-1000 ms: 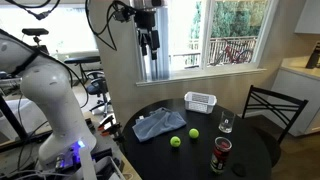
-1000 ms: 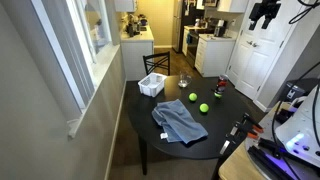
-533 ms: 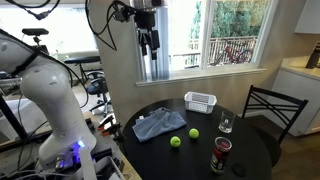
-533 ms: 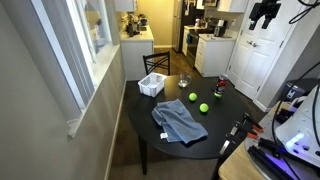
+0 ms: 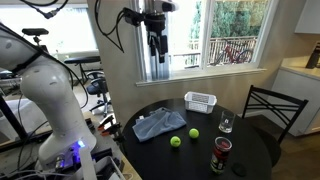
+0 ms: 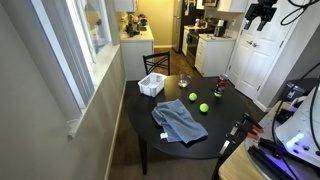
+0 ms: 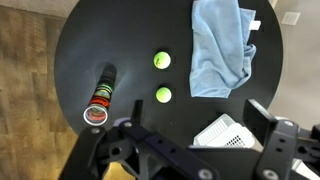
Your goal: Put one tennis ball in the container.
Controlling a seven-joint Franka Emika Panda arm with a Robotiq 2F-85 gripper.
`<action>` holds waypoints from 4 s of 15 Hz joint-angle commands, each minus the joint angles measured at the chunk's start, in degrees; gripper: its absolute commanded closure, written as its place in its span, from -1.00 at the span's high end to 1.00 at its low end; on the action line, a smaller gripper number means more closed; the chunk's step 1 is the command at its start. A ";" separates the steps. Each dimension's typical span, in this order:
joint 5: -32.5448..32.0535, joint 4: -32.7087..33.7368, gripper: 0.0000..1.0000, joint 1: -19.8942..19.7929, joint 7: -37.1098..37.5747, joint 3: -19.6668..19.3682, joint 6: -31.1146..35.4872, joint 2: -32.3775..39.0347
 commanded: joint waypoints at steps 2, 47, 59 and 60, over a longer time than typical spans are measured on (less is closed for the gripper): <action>11.11 8.48 1.00 1.28 0.36 -2.99 4.42 14.90; 20.78 40.12 1.00 -2.19 14.05 4.29 26.95 75.88; 19.30 61.00 1.00 -3.07 18.61 5.10 24.10 96.58; 19.00 62.36 1.00 -2.97 18.75 5.06 23.99 97.96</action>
